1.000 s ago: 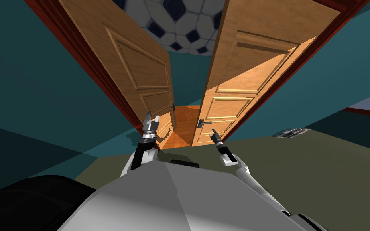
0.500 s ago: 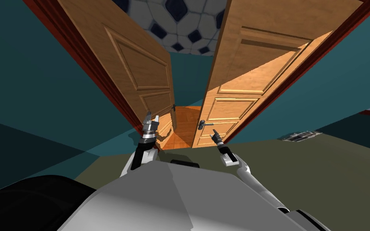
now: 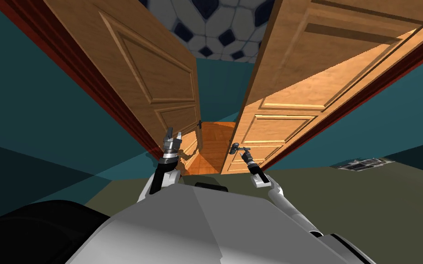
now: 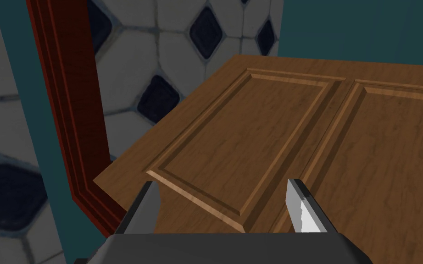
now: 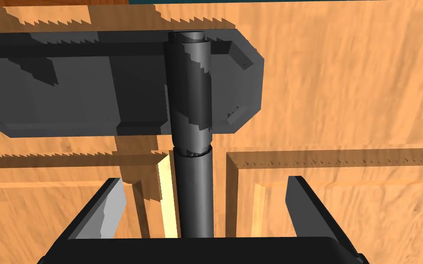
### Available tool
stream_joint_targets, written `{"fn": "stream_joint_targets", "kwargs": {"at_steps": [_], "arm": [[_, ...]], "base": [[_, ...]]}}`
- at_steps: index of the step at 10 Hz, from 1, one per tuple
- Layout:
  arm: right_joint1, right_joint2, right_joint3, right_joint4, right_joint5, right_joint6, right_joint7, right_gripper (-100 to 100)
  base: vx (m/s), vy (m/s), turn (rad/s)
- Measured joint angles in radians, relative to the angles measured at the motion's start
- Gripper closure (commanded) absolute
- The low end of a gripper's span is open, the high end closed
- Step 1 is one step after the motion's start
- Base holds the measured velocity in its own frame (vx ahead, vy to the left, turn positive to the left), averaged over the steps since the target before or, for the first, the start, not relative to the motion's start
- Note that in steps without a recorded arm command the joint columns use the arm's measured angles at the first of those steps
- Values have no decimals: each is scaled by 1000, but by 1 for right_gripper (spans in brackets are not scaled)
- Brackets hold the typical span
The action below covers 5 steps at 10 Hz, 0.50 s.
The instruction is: Push the door open
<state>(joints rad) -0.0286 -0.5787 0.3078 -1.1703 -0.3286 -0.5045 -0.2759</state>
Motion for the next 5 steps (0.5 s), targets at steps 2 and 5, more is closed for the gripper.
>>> {"fn": "stream_joint_targets", "kwargs": {"at_steps": [2, 5], "arm": [[-8, 9, -6, 10, 2, 4, 3, 100], [-12, 6, -8, 9, 2, 4, 3, 100]], "base": [[38, 1, 2], [-13, -2, 9]]}}
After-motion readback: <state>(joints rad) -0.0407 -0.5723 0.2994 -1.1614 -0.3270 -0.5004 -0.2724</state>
